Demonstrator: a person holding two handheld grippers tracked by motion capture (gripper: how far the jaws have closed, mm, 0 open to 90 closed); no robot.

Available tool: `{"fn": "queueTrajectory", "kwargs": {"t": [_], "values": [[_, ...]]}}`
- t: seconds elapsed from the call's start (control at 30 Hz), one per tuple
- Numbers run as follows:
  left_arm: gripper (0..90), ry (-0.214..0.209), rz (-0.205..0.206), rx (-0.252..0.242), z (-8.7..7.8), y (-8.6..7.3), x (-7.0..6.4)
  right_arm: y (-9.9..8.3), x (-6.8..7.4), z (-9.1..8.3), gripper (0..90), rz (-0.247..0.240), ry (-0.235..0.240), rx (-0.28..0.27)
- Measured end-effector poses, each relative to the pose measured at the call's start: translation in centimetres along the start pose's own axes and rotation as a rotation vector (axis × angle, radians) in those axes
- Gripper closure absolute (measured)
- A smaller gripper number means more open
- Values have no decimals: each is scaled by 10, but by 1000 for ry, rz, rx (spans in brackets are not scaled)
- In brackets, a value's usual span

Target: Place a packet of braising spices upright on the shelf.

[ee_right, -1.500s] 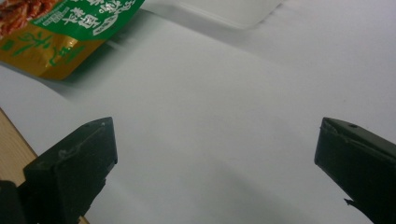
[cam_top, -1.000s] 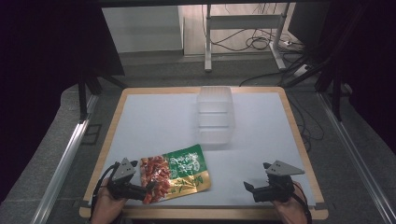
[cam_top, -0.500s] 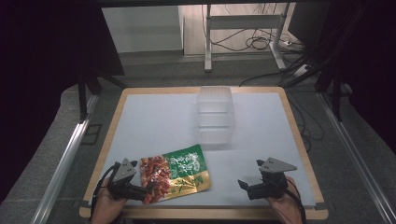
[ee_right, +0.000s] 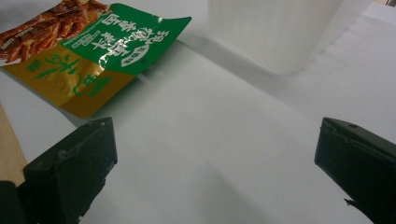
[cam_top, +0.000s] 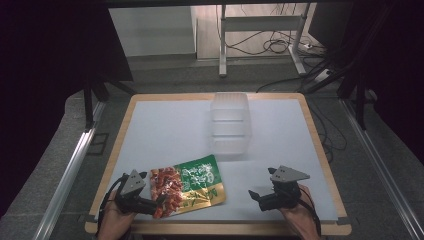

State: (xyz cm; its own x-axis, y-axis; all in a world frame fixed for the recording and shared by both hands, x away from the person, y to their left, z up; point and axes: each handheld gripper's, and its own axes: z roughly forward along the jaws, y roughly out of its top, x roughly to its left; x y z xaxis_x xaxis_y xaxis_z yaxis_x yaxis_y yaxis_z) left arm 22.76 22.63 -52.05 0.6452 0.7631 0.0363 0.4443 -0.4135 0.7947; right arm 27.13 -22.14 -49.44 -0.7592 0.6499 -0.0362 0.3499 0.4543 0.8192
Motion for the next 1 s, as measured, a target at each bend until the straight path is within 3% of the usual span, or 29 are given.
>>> {"fn": "queueTrajectory", "kwargs": {"t": [0.5,1.0], "values": [[0,9,3,-8,0,0,0,11,8,23,0,0,53,19],[0,9,6,-11,0,0,0,25,15,45,0,32,115,16]]}}
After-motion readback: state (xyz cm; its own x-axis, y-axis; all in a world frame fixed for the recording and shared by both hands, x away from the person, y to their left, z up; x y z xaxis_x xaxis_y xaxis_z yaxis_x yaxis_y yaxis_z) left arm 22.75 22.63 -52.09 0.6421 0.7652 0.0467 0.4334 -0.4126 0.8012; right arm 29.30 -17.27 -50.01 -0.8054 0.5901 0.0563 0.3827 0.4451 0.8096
